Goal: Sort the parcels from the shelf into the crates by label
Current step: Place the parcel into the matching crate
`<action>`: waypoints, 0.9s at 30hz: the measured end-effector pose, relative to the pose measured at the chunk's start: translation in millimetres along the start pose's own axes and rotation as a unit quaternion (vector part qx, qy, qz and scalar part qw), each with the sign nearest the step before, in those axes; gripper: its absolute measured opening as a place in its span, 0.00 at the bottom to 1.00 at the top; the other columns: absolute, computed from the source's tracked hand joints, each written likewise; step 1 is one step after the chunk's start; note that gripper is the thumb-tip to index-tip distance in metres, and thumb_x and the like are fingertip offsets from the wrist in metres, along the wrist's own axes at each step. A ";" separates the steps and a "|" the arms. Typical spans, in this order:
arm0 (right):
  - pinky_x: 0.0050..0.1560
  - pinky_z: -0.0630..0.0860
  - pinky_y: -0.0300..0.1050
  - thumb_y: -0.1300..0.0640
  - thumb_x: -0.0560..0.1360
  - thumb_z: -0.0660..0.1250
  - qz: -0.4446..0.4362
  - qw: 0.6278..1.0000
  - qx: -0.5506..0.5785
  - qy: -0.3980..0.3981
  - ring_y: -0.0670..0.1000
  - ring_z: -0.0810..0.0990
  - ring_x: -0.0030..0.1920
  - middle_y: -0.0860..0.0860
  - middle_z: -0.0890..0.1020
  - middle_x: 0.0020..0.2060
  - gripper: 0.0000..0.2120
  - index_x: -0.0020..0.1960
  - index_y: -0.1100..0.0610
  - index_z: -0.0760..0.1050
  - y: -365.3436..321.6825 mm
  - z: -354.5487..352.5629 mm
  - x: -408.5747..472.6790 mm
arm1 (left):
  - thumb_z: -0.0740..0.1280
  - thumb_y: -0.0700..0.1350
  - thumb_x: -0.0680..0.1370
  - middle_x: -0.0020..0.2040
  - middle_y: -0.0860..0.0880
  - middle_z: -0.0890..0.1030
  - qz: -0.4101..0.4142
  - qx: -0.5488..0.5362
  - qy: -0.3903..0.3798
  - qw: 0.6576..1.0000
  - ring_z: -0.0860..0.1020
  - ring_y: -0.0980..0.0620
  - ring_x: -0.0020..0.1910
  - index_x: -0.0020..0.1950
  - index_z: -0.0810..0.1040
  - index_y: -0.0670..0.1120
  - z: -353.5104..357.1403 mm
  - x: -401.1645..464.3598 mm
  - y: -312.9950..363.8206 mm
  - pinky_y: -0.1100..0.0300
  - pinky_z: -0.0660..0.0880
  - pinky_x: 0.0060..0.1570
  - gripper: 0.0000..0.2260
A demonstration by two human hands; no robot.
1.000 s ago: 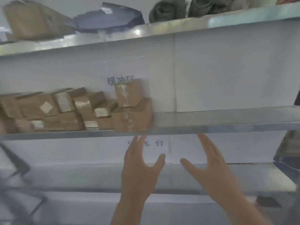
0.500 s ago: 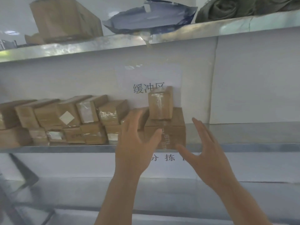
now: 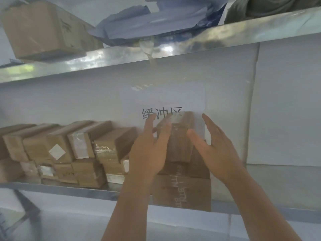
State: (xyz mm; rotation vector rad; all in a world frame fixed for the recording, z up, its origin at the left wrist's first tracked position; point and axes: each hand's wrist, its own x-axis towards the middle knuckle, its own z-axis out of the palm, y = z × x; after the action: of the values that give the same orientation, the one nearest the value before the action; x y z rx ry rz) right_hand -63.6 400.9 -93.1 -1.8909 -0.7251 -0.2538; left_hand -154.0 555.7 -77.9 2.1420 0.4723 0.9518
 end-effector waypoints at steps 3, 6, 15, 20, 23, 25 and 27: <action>0.75 0.63 0.49 0.23 0.75 0.56 0.019 1.000 0.015 -0.010 0.48 0.68 0.77 0.42 0.68 0.79 0.42 0.83 0.42 0.59 6.1 5.9 16.9 | 0.50 0.73 0.79 0.65 0.55 0.80 -0.021 0.018 0.000 1.000 0.75 0.46 0.71 0.81 0.57 0.65 12.2 8.2 5.2 0.48 0.69 0.68 0.31; 0.60 0.68 0.36 0.24 0.76 0.54 0.031 0.998 0.048 -0.040 0.43 0.77 0.66 0.39 0.77 0.68 0.34 0.75 0.39 0.71 6.7 10.1 23.8 | 0.48 0.75 0.78 0.67 0.53 0.80 -0.040 0.003 -0.002 0.999 0.75 0.47 0.71 0.78 0.67 0.62 18.4 12.1 5.0 0.50 0.70 0.65 0.33; 0.45 0.72 0.28 0.28 0.78 0.57 -0.019 0.993 0.109 -0.031 0.34 0.80 0.52 0.34 0.82 0.52 0.15 0.57 0.31 0.75 -8.5 10.4 14.7 | 0.56 0.69 0.81 0.57 0.63 0.78 -0.018 -0.049 -0.028 0.998 0.78 0.58 0.58 0.70 0.71 0.67 7.4 5.7 8.2 0.54 0.72 0.58 0.19; 0.51 0.80 0.39 0.41 0.81 0.63 -0.052 0.992 0.117 0.001 0.38 0.81 0.52 0.34 0.79 0.60 0.20 0.73 0.36 0.71 -20.9 -1.0 -7.7 | 0.64 0.57 0.82 0.61 0.67 0.79 0.041 -0.087 -0.063 0.993 0.80 0.69 0.50 0.74 0.63 0.71 -4.1 -16.9 17.2 0.63 0.75 0.49 0.22; 0.46 0.77 0.37 0.47 0.79 0.67 -0.068 0.992 0.101 0.019 0.35 0.80 0.50 0.35 0.78 0.63 0.25 0.75 0.36 0.68 -24.5 -8.9 -22.9 | 0.70 0.49 0.80 0.62 0.73 0.76 0.093 -0.102 -0.068 0.988 0.83 0.64 0.51 0.73 0.63 0.72 -10.7 -33.9 21.6 0.60 0.81 0.52 0.29; 0.47 0.80 0.40 0.51 0.78 0.69 -0.066 0.992 0.101 0.024 0.35 0.80 0.51 0.35 0.77 0.65 0.30 0.77 0.37 0.65 -26.2 -13.0 -36.7 | 0.72 0.45 0.79 0.59 0.75 0.77 0.117 -0.106 -0.077 0.985 0.82 0.63 0.52 0.68 0.64 0.76 -16.7 -47.7 26.0 0.63 0.81 0.49 0.30; 0.51 0.83 0.46 0.53 0.77 0.72 -0.055 0.991 0.116 0.035 0.38 0.80 0.55 0.37 0.75 0.67 0.38 0.81 0.38 0.59 -27.0 -16.3 -53.8 | 0.72 0.41 0.79 0.59 0.74 0.78 0.126 -0.138 -0.081 0.979 0.81 0.64 0.54 0.65 0.66 0.76 -20.5 -62.4 25.9 0.68 0.80 0.47 0.31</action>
State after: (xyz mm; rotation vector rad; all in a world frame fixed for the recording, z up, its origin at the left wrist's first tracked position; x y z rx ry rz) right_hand -119.9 373.9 -91.6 -1.6163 -0.7768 -0.2911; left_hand -209.6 512.2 -79.3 2.0304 -0.0149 0.9093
